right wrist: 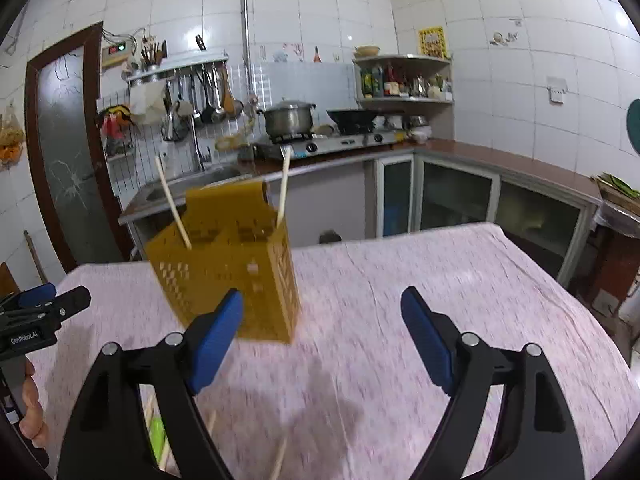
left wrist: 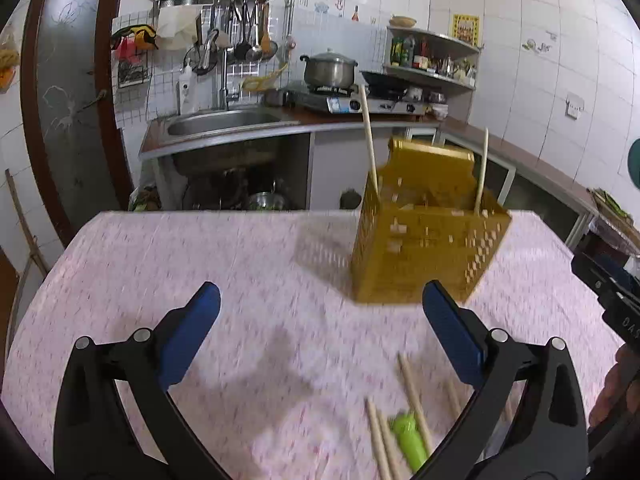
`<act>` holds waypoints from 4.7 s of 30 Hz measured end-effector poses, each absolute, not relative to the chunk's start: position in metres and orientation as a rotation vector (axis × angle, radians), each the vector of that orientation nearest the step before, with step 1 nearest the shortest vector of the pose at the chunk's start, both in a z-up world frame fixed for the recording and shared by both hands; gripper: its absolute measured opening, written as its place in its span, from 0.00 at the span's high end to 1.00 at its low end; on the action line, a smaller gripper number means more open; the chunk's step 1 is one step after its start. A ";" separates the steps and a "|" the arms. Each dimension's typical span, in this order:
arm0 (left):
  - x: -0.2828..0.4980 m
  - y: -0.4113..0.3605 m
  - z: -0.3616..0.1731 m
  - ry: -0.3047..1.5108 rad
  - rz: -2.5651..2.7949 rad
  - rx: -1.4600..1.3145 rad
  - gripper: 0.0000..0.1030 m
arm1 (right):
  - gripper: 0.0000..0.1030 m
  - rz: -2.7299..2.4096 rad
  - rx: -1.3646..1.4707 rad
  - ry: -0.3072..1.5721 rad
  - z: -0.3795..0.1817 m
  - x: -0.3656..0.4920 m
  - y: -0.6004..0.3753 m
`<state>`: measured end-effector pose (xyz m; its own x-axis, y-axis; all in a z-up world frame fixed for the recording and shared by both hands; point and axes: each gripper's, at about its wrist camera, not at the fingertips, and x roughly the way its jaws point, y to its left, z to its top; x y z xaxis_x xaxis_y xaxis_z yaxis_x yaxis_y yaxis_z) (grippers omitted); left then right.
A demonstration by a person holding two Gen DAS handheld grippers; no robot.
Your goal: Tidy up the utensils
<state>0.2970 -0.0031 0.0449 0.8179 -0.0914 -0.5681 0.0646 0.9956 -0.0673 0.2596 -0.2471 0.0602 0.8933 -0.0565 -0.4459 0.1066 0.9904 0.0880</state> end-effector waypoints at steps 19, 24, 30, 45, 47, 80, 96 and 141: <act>0.252 -0.022 -0.031 0.843 -0.087 -0.002 0.15 | 0.23 -0.103 0.141 0.731 -0.019 0.245 -0.235; 0.253 -0.017 -0.035 0.875 -0.089 -0.013 0.34 | 0.43 -0.071 0.077 0.806 -0.034 0.253 -0.215; 0.262 -0.019 -0.050 0.957 -0.141 -0.037 0.52 | 0.56 -0.065 0.072 0.856 -0.046 0.257 -0.211; 0.267 -0.040 -0.055 0.967 -0.222 0.010 0.56 | 0.57 -0.058 0.110 0.878 -0.050 0.263 -0.217; 0.271 -0.044 -0.057 0.974 -0.224 0.020 0.56 | 0.57 -0.059 0.108 0.878 -0.050 0.263 -0.218; 0.269 -0.044 -0.051 0.925 -0.198 0.036 0.92 | 0.93 -0.038 0.135 0.823 -0.041 0.255 -0.211; 0.252 -0.037 -0.024 0.797 -0.210 0.024 0.96 | 0.95 -0.021 0.167 0.698 -0.016 0.237 -0.217; 0.243 -0.004 0.088 0.526 -0.299 -0.152 0.96 | 0.95 0.120 0.188 0.375 0.092 0.219 -0.236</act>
<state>0.2428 -0.0042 0.0877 0.8229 -0.3189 -0.4702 0.2416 0.9455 -0.2185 0.2191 -0.2363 0.0921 0.9239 0.1505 -0.3519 -0.0814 0.9756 0.2037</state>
